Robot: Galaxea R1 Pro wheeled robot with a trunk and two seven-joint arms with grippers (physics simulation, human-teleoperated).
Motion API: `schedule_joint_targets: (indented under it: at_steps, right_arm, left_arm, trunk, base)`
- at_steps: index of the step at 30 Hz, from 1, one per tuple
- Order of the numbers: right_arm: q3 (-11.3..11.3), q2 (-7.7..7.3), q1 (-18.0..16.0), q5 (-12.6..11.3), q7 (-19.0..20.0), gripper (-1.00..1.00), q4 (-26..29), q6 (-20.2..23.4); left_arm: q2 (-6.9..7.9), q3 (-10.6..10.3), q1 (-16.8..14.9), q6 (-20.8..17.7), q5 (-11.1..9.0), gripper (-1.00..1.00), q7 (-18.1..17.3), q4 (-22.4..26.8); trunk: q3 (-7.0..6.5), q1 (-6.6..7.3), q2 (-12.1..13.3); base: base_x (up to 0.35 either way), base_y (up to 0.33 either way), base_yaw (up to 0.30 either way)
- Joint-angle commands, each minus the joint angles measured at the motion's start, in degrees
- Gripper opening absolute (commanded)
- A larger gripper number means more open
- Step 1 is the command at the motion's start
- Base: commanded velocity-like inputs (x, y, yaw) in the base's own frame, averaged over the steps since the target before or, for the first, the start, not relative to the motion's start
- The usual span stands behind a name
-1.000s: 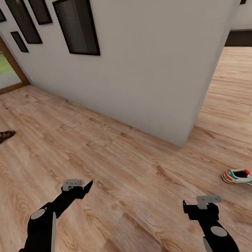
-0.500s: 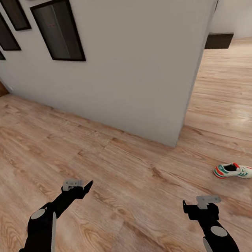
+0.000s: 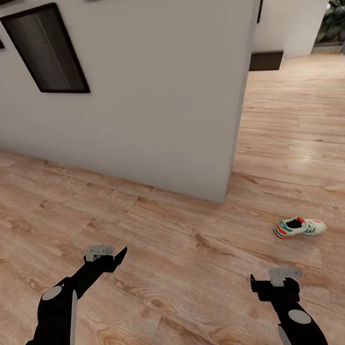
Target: Pick up the two gym shoes and the two sandals from the corridor floor and place them onto the hallstand (shoe rack) in the corridor, making sure they are on the rack and not on the floor. Arrange them so the two gym shoes are next to each other and the two sandals are next to each other.
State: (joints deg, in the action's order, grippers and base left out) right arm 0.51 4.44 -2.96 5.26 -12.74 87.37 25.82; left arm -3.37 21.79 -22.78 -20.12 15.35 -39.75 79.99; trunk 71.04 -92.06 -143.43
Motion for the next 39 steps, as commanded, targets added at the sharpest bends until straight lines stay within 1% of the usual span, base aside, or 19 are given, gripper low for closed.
schedule_joint_targets:
  at_steps: [1,11,19,39]
  right_arm:
    - [0.02,0.04,-0.03,0.55,0.08,1.00,0.08,0.46]
    - [0.02,0.04,-0.03,0.55,0.08,1.00,0.08,0.46]
    - [0.02,0.04,-0.03,0.55,0.08,1.00,0.08,0.46]
    - [0.02,0.04,-0.03,0.55,0.08,1.00,0.08,0.46]
  left_arm:
    - [-0.06,0.18,-0.02,-0.29,0.29,1.00,-0.46,0.08]
    - [-0.06,0.18,-0.04,-0.31,0.29,1.00,-0.49,0.08]
    - [-0.06,0.18,-0.04,-0.30,0.29,1.00,-0.49,0.08]
    - [-0.06,0.18,-0.07,-0.29,0.29,1.00,-0.49,0.08]
  trunk:
    - [0.00,-0.01,-0.02]
    - [-0.43,-0.01,-0.02]
    - [-0.77,-0.01,-0.02]
    - [-1.62,-0.01,-0.02]
  base:
    - [0.259,0.184,-0.268]
    - [0.278,0.189,-0.270]
    - [0.175,0.118,-0.271]
    - [0.135,0.007,-0.271]
